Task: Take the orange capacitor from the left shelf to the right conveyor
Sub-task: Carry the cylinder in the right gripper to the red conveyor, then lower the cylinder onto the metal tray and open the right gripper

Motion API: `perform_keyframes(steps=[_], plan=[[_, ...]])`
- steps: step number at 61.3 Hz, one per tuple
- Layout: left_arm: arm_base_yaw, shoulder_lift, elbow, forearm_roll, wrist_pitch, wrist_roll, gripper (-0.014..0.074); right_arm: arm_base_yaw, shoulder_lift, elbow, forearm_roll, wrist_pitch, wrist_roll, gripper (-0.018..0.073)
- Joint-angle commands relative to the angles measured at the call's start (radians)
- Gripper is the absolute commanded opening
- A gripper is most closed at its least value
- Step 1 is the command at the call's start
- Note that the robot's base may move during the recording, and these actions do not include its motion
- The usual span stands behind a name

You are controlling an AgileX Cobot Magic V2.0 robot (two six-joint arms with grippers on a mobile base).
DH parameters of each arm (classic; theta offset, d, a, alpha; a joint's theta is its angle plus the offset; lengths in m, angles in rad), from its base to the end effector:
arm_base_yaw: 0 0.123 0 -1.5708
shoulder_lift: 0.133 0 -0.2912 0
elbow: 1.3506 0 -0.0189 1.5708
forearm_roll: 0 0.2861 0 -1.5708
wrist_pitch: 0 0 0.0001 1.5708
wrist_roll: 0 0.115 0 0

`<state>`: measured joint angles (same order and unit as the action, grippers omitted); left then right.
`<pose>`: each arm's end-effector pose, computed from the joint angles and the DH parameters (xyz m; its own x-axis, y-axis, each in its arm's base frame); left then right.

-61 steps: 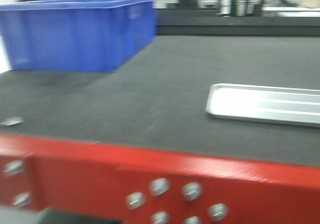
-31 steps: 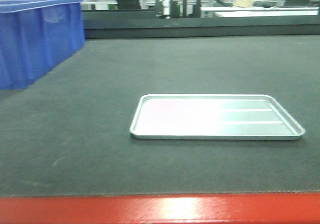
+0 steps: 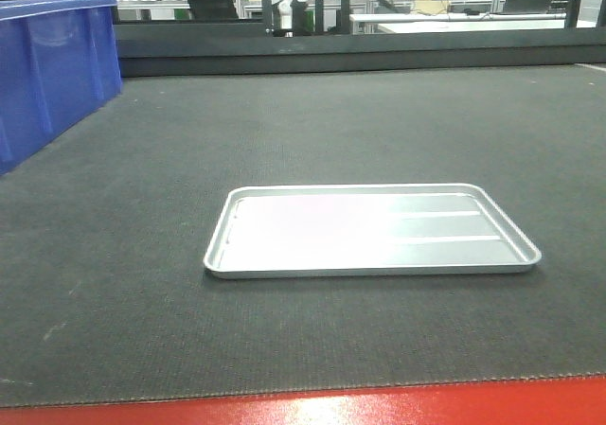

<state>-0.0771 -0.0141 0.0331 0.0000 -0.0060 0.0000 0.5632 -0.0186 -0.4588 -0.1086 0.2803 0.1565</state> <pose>0.1094 -0.0085 0.2043 0.0739 -0.0057 -0.9972 0.0770 0.9970 0.0000 0.0463 0.0252 0.3576 0.2116 0.1952 -0.9577 -0.5211 0.8515 0.0584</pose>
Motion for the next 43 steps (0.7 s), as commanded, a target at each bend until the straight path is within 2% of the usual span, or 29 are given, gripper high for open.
perform_keyframes(steps=[1, 10, 19, 27, 43], plan=[[-0.002, 0.01, -0.008, -0.005, -0.084, 0.0, -0.0105, -0.004, 0.001, -0.025, -0.011, -0.142, -0.008, 0.0055], [-0.002, 0.01, -0.008, -0.005, -0.084, 0.0, -0.0105, -0.004, 0.064, -0.025, -0.013, -0.148, -0.008, 0.0055], [-0.002, 0.01, -0.008, -0.005, -0.084, 0.0, -0.0105, -0.004, 0.249, -0.028, -0.013, -0.181, -0.008, 0.0055], [-0.002, 0.01, -0.008, -0.005, -0.084, 0.0, -0.0105, -0.004, 0.477, -0.028, -0.013, -0.307, -0.008, 0.0055], [-0.002, 0.01, -0.008, -0.005, -0.084, 0.0, -0.0105, -0.004, 0.964, -0.028, -0.013, -0.673, -0.008, 0.0059]])
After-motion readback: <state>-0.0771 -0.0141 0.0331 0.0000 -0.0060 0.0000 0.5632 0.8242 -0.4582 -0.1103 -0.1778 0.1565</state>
